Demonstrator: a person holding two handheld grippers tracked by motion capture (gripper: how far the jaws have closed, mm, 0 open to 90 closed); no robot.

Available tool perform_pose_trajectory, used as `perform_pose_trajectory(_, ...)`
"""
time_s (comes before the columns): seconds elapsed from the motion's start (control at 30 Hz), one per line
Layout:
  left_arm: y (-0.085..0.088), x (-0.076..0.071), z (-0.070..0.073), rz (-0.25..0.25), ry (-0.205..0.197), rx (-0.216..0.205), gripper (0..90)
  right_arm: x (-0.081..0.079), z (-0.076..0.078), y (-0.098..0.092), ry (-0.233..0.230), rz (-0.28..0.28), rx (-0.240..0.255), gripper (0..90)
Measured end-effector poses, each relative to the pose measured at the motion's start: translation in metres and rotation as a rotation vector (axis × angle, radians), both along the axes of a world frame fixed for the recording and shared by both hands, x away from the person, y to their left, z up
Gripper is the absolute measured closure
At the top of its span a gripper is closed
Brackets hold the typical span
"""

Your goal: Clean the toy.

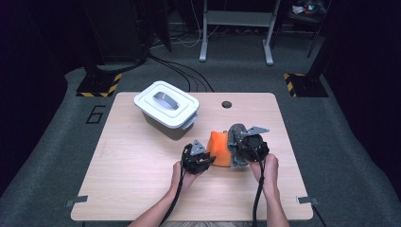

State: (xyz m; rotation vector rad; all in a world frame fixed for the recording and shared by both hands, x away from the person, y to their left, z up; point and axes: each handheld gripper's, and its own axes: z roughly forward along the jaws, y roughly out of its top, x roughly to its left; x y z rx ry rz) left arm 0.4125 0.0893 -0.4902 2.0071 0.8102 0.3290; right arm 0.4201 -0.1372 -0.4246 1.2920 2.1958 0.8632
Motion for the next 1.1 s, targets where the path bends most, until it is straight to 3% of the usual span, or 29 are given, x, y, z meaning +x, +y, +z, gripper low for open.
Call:
perform_pose_trajectory(0.33,-0.001,-0.002,0.000,-0.004,-0.030,0.064,51.1,0.005,-0.002,-0.005,0.001,0.004,0.010,68.9)
perform_pose_trajectory(0.47,-0.002,-0.001,-0.001,-0.007,-0.026,0.058,46.7,0.006,-0.002,-0.006,0.007,-0.001,0.011,68.9)
perform_pose_trajectory(0.73,-0.009,0.002,-0.004,-0.018,-0.064,0.110,43.7,0.008,-0.004,-0.007,0.003,0.003,0.012,68.9)
perform_pose_trajectory(0.87,-0.013,0.002,-0.006,-0.021,-0.097,0.135,50.4,0.008,-0.004,-0.006,0.010,-0.004,0.015,68.9)
perform_pose_trajectory(1.1,-0.012,0.002,-0.006,-0.043,-0.095,0.125,73.3,0.010,-0.005,-0.007,0.009,-0.007,0.018,68.8)
